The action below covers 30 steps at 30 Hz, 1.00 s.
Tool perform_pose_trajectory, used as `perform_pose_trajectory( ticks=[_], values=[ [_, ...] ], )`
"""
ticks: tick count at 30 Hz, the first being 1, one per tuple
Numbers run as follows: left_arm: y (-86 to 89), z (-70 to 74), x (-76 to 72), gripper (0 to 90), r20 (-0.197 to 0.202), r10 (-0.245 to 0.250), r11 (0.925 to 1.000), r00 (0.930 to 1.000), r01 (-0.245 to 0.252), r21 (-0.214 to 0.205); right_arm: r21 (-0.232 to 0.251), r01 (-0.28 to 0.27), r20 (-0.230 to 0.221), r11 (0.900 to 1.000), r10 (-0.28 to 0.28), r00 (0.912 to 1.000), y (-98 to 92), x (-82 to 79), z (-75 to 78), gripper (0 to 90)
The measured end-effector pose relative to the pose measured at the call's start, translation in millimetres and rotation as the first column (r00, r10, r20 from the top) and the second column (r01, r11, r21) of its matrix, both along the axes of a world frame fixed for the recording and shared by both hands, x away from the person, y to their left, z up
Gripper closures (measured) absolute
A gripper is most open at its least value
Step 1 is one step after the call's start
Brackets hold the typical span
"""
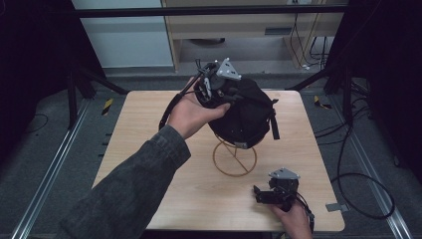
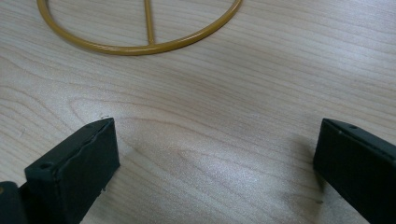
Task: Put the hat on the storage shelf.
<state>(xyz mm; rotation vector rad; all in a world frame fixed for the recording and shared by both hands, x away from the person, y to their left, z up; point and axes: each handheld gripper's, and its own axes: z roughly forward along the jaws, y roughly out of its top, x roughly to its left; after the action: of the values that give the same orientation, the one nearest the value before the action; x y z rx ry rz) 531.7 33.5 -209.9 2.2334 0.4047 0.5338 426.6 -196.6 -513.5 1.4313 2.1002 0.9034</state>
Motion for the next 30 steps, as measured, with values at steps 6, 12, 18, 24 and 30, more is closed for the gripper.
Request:
perform_pose_trajectory(
  ticks=[6, 12, 18, 24, 30],
  values=[
    [0.2, -10.2, 7.0, 74.3, -0.021, 0.010, 0.9999, 0.9997, -0.010, 0.006, -0.007, -0.004, 0.003, 1.0000, 0.004, 1.0000, -0.5, 0.3, 0.1, 0.4],
    [-2.0, -21.3, 10.0, 74.1, -0.038, 0.013, 0.9998, 0.9992, -0.012, 0.015, -0.006, -0.005, 0.005, 1.0000, 0.005, 1.0000, -0.5, 0.3, 0.0, 0.4],
    [-3.0, -25.3, 11.6, 73.9, -0.049, 0.012, 0.9996, 0.9987, -0.011, 0.025, -0.007, -0.003, 0.004, 1.0000, 0.004, 1.0000, -0.4, 0.3, 0.0, 0.4],
    [-5.9, -28.6, 12.4, 73.7, -0.052, -0.002, 0.9996, 0.9986, 0.003, 0.027, -0.007, -0.003, 0.004, 1.0000, 0.003, 1.0000, -0.4, 0.2, 0.0, 0.4],
    [-10.0, -37.5, 12.4, 73.2, -0.064, -0.010, 0.9985, 0.9979, 0.013, 0.053, -0.007, -0.003, 0.004, 1.0000, 0.003, 1.0000, -0.4, 0.2, 0.0, 0.4]
  ],
)
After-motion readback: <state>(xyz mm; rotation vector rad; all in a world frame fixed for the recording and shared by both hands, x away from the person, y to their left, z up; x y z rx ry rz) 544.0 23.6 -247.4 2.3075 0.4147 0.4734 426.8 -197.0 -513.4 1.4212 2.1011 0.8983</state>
